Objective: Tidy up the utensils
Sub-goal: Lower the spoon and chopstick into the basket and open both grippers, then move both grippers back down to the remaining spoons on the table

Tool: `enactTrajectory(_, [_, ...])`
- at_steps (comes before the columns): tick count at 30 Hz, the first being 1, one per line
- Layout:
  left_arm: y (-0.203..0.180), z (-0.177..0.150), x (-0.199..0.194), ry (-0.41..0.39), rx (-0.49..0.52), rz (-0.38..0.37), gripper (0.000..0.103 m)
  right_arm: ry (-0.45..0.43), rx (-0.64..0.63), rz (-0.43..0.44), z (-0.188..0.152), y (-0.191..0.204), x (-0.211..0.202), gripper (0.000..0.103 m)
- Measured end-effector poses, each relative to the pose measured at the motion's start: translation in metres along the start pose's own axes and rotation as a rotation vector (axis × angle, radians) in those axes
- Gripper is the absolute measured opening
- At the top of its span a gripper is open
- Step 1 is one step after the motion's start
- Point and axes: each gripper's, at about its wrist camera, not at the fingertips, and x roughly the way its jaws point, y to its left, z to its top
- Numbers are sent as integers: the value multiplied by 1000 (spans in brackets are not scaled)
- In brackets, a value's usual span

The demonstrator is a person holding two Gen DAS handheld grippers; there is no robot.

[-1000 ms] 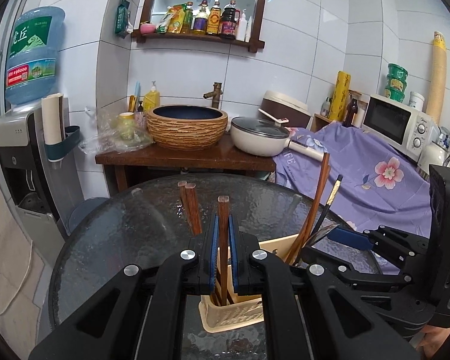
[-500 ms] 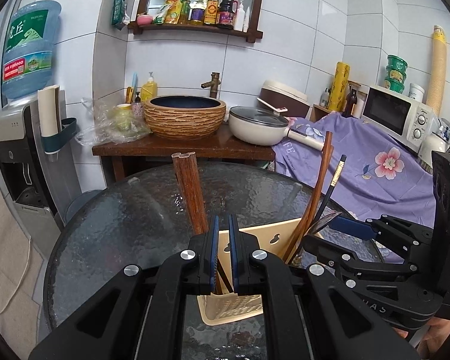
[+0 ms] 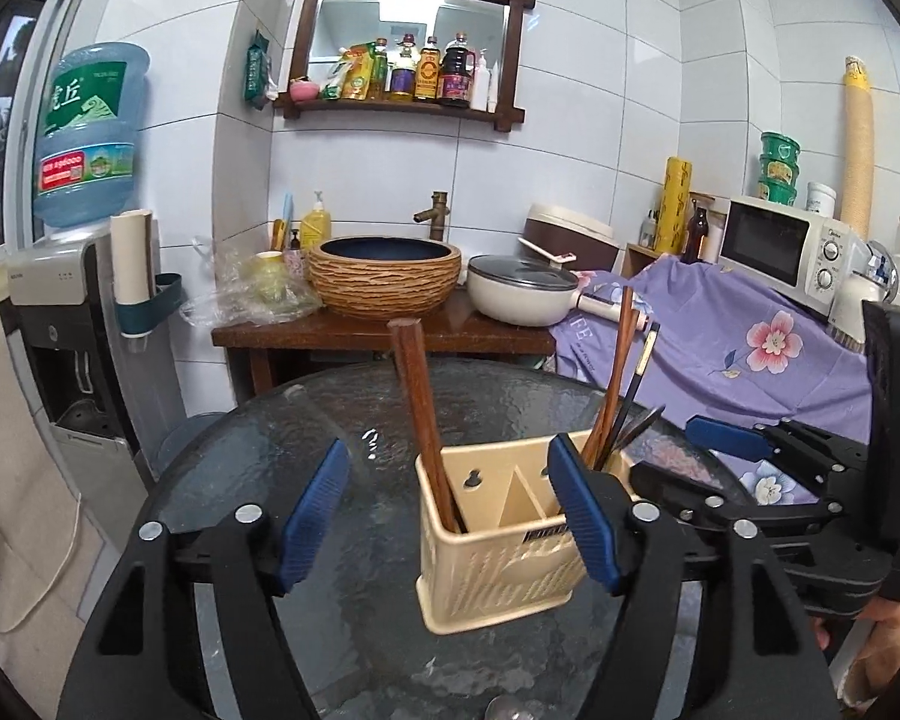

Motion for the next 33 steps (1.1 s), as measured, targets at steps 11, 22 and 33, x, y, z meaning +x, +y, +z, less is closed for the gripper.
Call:
enactTrajectory(11, [15, -87, -2, 212, 41, 52, 68, 149, -81, 5, -77, 32, 8, 65])
enactTrajectory(22, [-15, -162, 1, 382, 102, -22, 57, 238, 32, 5, -121, 15, 15, 65])
enactTrajectory(33, [-25, -187, 12, 454, 135, -14, 51, 245, 41, -8, -130, 19, 9, 65])
